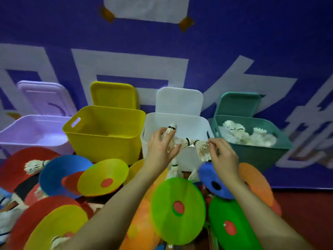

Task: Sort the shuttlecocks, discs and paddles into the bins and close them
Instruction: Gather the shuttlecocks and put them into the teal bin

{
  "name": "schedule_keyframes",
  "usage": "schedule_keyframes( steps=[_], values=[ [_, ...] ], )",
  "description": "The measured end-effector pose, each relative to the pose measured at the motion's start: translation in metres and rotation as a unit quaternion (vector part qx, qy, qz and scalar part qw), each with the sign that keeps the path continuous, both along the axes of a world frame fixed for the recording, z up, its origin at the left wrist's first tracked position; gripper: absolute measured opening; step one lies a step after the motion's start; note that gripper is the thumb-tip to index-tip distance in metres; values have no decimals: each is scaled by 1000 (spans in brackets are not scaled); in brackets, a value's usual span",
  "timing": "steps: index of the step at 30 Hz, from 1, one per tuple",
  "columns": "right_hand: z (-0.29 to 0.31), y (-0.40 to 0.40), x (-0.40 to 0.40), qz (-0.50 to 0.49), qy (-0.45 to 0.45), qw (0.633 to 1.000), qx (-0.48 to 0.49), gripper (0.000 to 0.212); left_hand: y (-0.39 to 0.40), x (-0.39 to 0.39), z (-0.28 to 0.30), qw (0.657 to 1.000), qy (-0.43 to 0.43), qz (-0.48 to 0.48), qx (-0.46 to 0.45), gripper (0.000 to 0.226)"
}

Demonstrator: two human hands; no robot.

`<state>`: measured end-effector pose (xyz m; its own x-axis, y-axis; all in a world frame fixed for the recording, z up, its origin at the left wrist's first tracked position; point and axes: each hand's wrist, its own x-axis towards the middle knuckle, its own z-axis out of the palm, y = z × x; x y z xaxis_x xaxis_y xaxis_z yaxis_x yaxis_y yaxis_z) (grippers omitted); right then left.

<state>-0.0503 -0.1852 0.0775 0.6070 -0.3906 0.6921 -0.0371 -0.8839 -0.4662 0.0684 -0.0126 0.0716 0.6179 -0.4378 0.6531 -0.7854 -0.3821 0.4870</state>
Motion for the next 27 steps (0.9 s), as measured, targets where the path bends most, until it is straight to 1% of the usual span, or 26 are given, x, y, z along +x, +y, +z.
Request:
schedule_keyframes(
  steps=[3,6,9,12,15,18,21,24,27],
  values=[
    [12,-72,-8,-59,0,998,12,18,-81,-6,13,999,17,-30,22,48],
    [19,-147,-10,-98,10,993,60,18,-158,-11,23,997,28,-49,48,52],
    [17,-218,-7,-119,22,990,72,21,-229,-13,21,995,56,-56,61,48],
    [12,-277,-1,-149,35,985,81,23,-288,-11,14,993,80,-51,64,54],
    [4,-328,14,-179,61,978,82,24,-336,-2,9,991,90,-39,95,46],
    [-5,-363,32,-177,78,977,90,24,-376,8,1,990,87,-17,105,44],
    [-17,-379,44,-166,111,975,100,28,-414,13,-10,986,102,2,135,47],
    [-33,-387,43,-120,169,972,108,31,-441,17,-25,977,109,18,185,48],
    [-44,-394,36,-75,227,966,98,35,-449,19,-45,959,148,-6,240,52]
  ],
)
